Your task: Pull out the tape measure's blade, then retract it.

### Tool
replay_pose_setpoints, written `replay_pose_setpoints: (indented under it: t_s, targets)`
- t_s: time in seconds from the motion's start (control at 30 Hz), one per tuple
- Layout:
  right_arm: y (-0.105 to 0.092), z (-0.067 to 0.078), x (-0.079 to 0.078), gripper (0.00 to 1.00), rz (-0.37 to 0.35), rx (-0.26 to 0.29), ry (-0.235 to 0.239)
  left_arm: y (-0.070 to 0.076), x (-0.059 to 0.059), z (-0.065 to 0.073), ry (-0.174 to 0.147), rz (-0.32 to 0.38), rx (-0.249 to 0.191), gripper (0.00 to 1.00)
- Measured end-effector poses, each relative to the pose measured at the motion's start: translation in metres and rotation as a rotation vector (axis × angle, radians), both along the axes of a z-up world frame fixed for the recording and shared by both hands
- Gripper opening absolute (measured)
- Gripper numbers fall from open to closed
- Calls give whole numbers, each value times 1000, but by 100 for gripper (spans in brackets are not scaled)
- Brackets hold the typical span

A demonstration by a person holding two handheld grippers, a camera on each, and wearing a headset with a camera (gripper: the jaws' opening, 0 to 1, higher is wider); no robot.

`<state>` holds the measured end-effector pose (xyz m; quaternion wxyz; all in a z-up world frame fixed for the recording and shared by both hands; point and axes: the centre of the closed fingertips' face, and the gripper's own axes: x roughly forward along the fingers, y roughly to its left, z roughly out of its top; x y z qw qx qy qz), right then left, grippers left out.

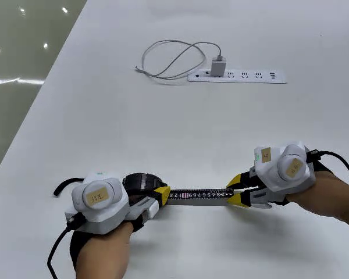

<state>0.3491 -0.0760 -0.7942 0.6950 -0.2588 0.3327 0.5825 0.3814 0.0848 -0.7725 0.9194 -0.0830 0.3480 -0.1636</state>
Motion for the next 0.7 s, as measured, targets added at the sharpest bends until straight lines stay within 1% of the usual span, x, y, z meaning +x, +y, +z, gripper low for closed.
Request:
replay_pose_setpoints:
  t_s: [0.27,0.7]
  targets:
    - [15,1,1,10,13,20,2,0,0,0,2,0,-9,57]
    - [29,2,2,10,25,41,7,1,-1,1,6,-2,-21,57]
